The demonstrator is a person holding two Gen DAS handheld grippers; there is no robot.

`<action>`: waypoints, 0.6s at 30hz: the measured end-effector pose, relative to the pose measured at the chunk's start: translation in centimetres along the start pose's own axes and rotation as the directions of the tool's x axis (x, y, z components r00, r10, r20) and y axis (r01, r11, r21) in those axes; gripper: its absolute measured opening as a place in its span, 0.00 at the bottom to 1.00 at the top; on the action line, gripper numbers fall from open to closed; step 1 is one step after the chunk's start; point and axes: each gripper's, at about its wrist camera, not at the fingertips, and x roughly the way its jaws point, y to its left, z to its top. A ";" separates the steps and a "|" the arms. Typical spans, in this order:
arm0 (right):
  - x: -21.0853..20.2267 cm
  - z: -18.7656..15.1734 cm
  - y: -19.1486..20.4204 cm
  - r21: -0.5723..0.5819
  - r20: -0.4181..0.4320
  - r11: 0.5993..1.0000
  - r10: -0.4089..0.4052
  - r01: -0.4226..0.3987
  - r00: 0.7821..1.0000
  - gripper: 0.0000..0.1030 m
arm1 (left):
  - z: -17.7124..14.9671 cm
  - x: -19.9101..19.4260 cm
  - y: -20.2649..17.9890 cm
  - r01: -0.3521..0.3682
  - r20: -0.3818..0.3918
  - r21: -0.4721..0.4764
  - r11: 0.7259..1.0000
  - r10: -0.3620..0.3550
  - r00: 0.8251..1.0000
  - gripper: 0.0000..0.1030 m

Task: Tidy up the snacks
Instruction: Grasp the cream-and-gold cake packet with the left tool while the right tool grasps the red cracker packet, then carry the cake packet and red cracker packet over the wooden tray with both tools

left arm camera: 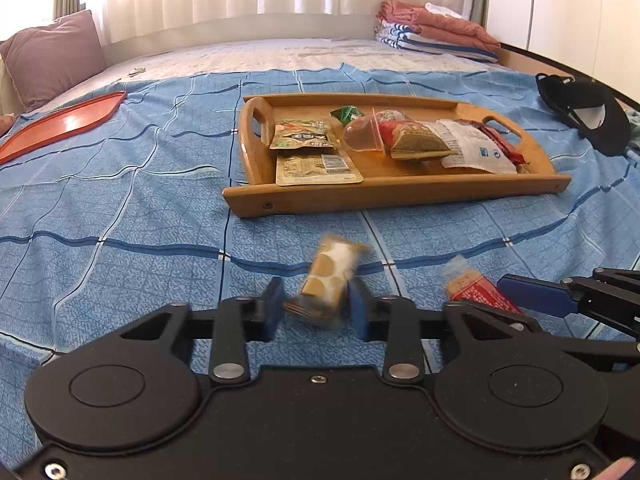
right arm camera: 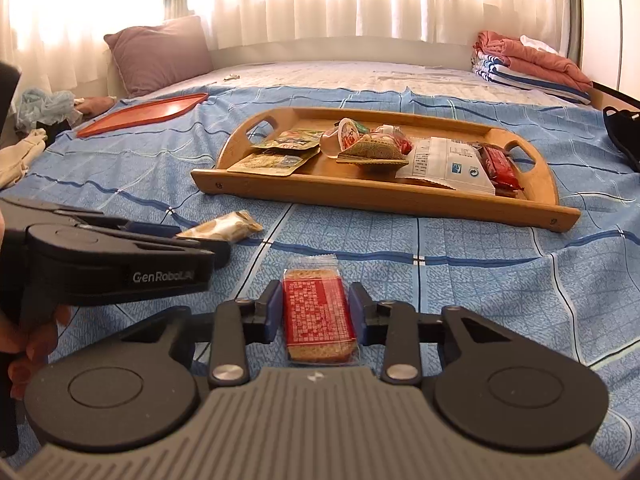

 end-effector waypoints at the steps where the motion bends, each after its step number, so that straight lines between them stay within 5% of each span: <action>1: 0.0 0.1 -0.1 0.007 0.004 1.000 0.000 0.000 1.000 0.40 | 0.0 -0.1 0.0 0.002 0.002 -0.002 1.000 -0.002 1.000 0.27; 18: -2.0 3.0 -3.5 0.100 0.084 0.994 -0.050 0.042 0.995 0.39 | 2.7 -3.0 -0.3 0.029 0.093 -0.036 0.999 -0.025 0.995 0.25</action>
